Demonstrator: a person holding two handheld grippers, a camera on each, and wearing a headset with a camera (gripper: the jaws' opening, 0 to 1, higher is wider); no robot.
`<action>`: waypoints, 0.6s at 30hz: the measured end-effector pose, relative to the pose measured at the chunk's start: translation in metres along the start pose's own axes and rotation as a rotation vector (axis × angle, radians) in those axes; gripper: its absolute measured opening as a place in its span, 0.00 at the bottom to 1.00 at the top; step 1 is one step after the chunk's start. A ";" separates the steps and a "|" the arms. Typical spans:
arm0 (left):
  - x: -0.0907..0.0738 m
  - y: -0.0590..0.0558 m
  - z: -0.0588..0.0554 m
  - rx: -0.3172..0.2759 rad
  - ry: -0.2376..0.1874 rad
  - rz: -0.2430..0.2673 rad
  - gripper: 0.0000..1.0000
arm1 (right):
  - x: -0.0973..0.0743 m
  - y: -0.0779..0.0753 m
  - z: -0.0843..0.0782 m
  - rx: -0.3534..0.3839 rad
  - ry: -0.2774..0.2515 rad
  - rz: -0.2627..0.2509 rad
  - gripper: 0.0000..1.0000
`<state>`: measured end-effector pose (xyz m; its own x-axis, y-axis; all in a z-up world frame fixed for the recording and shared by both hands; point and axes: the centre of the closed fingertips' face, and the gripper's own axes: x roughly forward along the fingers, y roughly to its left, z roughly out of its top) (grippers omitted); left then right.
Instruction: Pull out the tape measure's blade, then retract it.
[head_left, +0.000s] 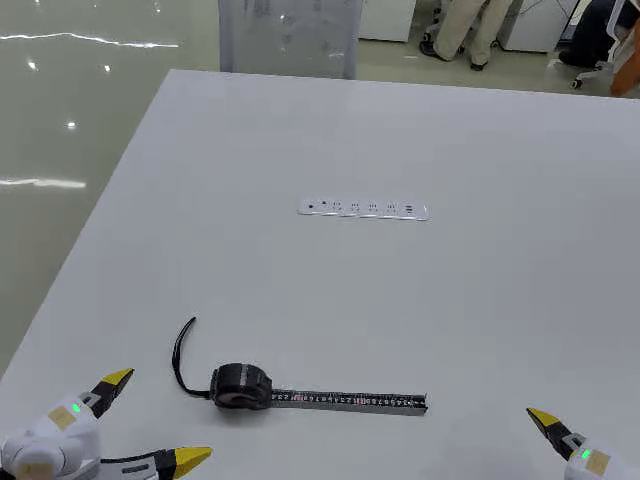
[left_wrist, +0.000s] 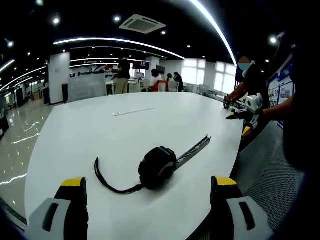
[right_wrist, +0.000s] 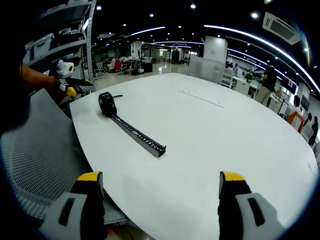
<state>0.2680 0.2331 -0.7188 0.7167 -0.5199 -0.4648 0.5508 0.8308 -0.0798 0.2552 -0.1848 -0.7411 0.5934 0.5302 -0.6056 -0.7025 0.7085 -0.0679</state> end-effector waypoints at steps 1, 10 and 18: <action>0.000 0.000 0.000 -0.003 0.000 0.001 1.00 | 0.000 0.000 0.001 -0.003 -0.001 0.001 0.97; 0.006 -0.010 -0.004 0.032 0.028 -0.028 1.00 | -0.001 -0.002 0.000 -0.010 0.009 0.009 0.94; 0.006 -0.005 0.000 0.021 0.022 -0.017 1.00 | -0.003 -0.005 0.003 -0.007 0.004 0.015 0.97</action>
<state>0.2699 0.2260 -0.7217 0.6977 -0.5289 -0.4832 0.5718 0.8175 -0.0691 0.2582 -0.1881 -0.7366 0.5816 0.5389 -0.6094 -0.7139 0.6972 -0.0647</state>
